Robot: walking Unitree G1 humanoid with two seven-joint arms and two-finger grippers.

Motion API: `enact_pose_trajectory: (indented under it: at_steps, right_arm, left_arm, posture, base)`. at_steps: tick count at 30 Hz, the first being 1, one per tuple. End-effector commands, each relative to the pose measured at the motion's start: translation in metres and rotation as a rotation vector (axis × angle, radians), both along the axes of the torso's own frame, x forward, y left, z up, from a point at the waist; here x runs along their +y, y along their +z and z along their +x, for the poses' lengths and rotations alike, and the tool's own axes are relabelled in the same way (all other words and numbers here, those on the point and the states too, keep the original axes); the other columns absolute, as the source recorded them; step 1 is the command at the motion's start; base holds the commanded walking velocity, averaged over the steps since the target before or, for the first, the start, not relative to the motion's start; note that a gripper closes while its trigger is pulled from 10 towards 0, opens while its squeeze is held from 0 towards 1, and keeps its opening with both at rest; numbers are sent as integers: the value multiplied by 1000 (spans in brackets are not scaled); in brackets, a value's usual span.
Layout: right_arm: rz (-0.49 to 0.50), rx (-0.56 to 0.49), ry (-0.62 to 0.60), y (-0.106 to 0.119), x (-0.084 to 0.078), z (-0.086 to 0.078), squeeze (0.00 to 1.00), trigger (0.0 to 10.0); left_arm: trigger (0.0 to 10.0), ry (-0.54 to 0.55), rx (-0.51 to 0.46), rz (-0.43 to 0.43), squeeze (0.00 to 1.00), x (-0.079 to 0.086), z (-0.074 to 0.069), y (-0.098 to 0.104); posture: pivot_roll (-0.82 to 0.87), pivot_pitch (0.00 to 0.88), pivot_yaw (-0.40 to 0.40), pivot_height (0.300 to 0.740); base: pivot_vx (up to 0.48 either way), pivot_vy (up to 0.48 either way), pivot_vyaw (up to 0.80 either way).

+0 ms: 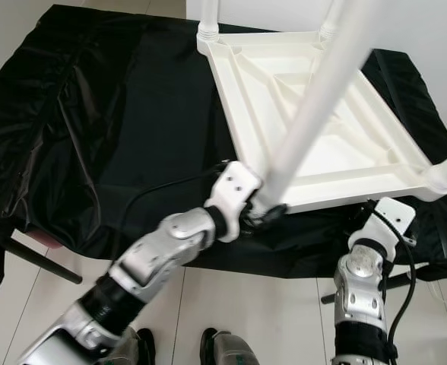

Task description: Building children table

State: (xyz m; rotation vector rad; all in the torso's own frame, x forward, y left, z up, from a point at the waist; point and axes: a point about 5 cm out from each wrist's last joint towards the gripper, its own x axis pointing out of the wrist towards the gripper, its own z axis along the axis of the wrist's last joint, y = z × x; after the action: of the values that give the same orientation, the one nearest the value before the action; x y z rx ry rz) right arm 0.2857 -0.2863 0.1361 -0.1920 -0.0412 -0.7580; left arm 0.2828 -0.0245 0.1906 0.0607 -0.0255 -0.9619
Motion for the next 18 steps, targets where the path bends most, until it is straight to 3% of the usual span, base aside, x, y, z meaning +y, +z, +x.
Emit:
enact_pose_trajectory:
  at_steps: [1, 10, 15, 18]
  right_arm:
    - [15, 62, 0, -13, -2, -2, 0, 10000]
    - [-9, 60, 20, -8, -4, 4, 0, 10000]
    - [-15, 56, 10, -7, -7, 4, 0, 10000]
    - [-29, 40, 1, 0, -14, 11, 0, 10000]
  left_arm:
    - [0, -27, -15, -58, 0, 2, -6, 10]
    - [0, -1, -6, -19, 0, 31, -17, -1]
    - [0, 0, -4, -10, 0, 38, -21, -3]
    - [0, -11, -4, 12, 0, 48, -30, -5]
  posture:
    - [44, 187, -106, 740]
    - [54, 181, -122, 740]
    - [55, 179, -123, 740]
    - [64, 171, -127, 740]
  base:
    - [0, 0, 0]
    - [0, 0, 0]
    - [0, 0, 0]
    - [0, 0, 0]
